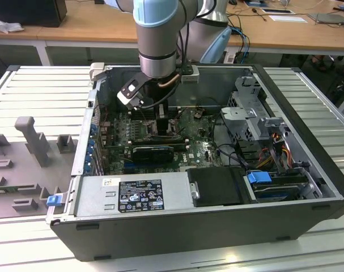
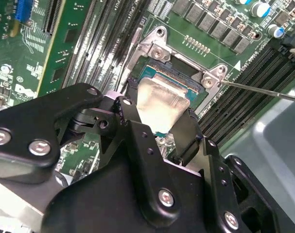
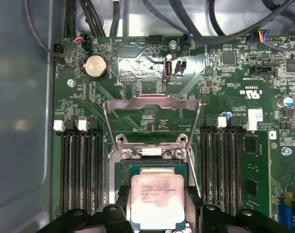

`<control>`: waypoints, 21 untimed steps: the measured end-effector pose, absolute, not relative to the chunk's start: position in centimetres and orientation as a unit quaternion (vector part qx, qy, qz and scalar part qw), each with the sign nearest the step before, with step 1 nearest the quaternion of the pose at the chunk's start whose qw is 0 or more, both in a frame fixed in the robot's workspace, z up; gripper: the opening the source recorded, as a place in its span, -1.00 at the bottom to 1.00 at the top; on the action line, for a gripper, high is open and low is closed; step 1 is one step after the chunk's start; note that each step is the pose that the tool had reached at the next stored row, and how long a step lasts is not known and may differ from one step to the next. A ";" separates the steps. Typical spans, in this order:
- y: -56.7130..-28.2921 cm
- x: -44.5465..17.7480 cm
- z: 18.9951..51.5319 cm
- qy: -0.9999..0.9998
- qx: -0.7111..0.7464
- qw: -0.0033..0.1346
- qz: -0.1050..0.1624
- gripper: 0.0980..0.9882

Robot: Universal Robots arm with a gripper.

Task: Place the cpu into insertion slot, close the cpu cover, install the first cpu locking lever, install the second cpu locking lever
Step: 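Place the cpu into insertion slot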

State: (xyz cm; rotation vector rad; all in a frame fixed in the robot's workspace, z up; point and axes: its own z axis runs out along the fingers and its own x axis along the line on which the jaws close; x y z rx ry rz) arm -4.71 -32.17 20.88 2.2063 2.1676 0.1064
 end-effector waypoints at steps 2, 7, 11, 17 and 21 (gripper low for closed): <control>-32.1 -4.7 20.7 0.699 0.714 0.024 0.034 -0.03; -32.0 -4.7 20.2 0.699 0.714 0.024 0.034 -0.03; -32.0 -4.7 20.2 0.699 0.714 0.024 0.034 -0.03; -32.0 -4.7 20.1 0.699 0.714 0.023 0.035 0.14; -31.9 -4.7 20.1 0.699 0.714 0.019 0.039 0.14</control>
